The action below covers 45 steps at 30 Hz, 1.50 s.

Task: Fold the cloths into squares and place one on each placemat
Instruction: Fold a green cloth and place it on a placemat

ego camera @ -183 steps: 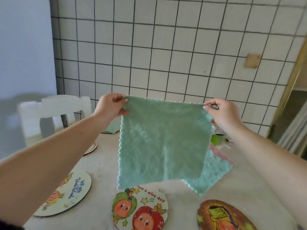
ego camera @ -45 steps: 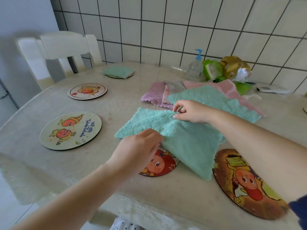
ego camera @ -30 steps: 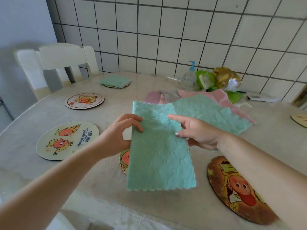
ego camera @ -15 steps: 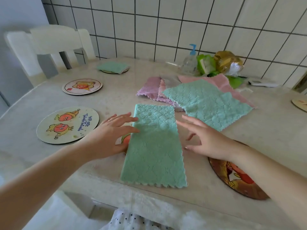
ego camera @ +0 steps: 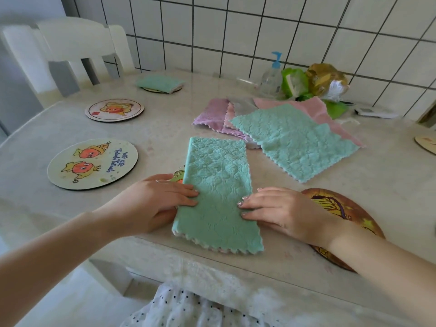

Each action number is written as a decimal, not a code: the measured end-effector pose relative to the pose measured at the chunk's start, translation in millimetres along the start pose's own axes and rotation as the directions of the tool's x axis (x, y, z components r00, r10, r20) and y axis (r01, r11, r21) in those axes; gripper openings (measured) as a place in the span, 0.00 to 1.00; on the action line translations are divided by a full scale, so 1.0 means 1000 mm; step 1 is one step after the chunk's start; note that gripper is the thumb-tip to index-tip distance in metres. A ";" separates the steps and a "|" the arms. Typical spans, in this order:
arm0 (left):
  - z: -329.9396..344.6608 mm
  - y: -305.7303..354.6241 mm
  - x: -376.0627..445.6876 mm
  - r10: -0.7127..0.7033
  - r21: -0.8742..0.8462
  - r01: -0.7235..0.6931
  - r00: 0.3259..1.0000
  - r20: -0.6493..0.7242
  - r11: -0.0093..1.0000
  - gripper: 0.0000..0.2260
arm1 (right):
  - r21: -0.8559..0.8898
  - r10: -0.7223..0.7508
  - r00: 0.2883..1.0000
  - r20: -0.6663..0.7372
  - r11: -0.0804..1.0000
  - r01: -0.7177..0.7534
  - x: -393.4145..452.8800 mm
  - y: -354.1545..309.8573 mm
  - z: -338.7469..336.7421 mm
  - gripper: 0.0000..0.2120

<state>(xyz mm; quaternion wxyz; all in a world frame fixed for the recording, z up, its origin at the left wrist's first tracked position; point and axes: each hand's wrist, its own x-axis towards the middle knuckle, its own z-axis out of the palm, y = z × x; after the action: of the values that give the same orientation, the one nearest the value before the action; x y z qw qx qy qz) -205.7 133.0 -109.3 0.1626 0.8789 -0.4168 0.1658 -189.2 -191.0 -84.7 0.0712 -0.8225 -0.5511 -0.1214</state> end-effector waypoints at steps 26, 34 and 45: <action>0.001 -0.054 0.102 -0.670 -0.079 0.666 0.739 -0.065 0.742 0.20 | 0.629 0.898 0.400 0.182 0.206 -0.750 0.095 0.071 0.011 0.25; 0.010 -0.064 0.108 -0.697 0.032 0.697 0.717 -0.010 0.716 0.21 | 0.560 0.893 0.407 0.194 0.240 -0.793 0.098 0.083 0.018 0.26; 0.005 -0.039 0.138 -0.532 0.234 0.500 0.842 0.094 0.834 0.17 | -0.015 0.748 0.658 0.084 0.661 -0.750 0.139 0.065 0.002 0.22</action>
<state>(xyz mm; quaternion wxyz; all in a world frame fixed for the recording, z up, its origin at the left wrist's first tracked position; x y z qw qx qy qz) -91.7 60.3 -61.0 0.0792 0.9806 -0.1562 0.0878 -78.0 -91.7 -46.7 0.1006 -0.9798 -0.1676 -0.0413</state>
